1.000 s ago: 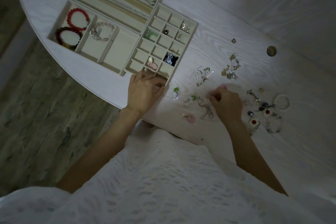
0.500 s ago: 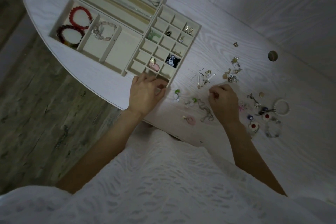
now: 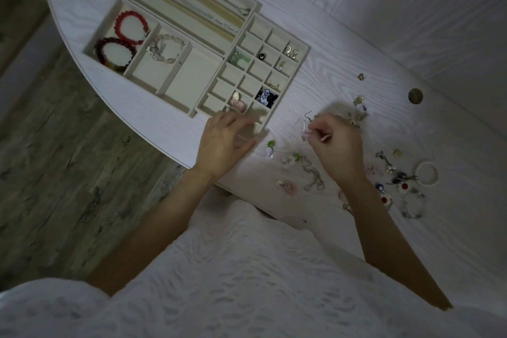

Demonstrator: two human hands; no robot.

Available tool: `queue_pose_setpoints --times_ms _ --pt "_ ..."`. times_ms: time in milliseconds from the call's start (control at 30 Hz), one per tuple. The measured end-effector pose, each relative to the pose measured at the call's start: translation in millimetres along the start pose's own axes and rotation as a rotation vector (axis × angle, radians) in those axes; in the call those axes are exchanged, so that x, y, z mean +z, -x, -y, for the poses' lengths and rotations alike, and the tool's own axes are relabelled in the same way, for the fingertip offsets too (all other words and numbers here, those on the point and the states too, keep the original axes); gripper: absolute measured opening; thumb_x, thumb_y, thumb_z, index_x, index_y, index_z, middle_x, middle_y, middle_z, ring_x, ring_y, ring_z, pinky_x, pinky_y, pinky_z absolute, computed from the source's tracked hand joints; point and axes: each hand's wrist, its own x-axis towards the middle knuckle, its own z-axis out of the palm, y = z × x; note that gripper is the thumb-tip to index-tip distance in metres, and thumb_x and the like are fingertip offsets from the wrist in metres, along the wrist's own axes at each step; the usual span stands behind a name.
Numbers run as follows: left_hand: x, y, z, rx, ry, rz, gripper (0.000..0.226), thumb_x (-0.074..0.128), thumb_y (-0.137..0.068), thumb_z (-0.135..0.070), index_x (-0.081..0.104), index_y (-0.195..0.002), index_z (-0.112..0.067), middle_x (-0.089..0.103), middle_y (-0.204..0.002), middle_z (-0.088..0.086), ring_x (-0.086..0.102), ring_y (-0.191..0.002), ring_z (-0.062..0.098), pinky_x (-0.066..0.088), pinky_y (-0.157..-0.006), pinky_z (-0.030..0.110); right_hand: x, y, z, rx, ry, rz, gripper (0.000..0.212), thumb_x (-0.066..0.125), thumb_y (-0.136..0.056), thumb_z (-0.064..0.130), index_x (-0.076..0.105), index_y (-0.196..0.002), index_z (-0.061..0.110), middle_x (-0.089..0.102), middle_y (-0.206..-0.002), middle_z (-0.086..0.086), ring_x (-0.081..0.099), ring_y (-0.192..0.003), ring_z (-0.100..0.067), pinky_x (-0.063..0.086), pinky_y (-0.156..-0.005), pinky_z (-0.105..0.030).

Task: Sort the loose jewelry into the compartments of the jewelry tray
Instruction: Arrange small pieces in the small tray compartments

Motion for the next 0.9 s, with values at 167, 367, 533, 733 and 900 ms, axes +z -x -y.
queue_pose_setpoints --times_ms 167,367,533,733,900 --pt "-20 -11 1 -0.073 0.297 0.029 0.036 0.066 -0.087 -0.031 0.063 -0.121 -0.019 0.065 -0.116 -0.003 0.056 -0.098 0.005 0.042 -0.084 0.016 35 -33 45 0.131 -0.389 0.464 0.022 0.066 -0.083 0.007 0.058 -0.101 0.017 0.065 -0.093 0.004 0.063 -0.088 -0.009 0.051 -0.079 -0.021" --pt "-34 -35 30 -0.086 0.197 -0.017 0.01 0.064 -0.089 -0.019 0.067 -0.096 -0.013 0.065 -0.087 -0.007 0.056 -0.075 0.008 0.038 -0.066 0.017 66 -65 63 0.045 -0.249 0.38 0.019 0.069 -0.081 0.005 0.059 -0.096 0.009 0.06 -0.091 0.001 0.06 -0.088 -0.013 0.051 -0.079 -0.016" --pt "-36 -63 43 0.148 -0.035 0.042 0.023 0.056 -0.09 -0.031 0.072 -0.09 -0.015 0.069 -0.091 0.004 0.056 -0.082 0.022 0.041 -0.072 0.026 79 -70 64 -0.125 -0.029 0.256 0.011 0.064 -0.086 0.008 0.06 -0.096 0.007 0.067 -0.089 -0.002 0.064 -0.082 -0.015 0.055 -0.077 -0.034" --pt "-43 -56 56 0.061 -0.165 -0.035 0.022 0.059 -0.087 -0.031 0.073 -0.096 -0.017 0.067 -0.098 0.005 0.055 -0.087 0.03 0.043 -0.074 0.032 75 -66 49 -0.284 0.15 0.088 0.015 0.062 -0.083 0.003 0.064 -0.098 0.007 0.06 -0.1 -0.011 0.059 -0.089 -0.024 0.053 -0.072 -0.034" --pt "-39 -53 55 0.022 -0.204 0.017 0.024 0.071 -0.082 -0.031 0.072 -0.101 -0.016 0.063 -0.098 0.009 0.053 -0.085 0.031 0.043 -0.071 0.037 85 -63 50 -0.383 0.28 0.139 0.015 0.073 -0.077 0.01 0.07 -0.091 0.008 0.06 -0.094 -0.011 0.055 -0.091 -0.028 0.046 -0.068 -0.03"
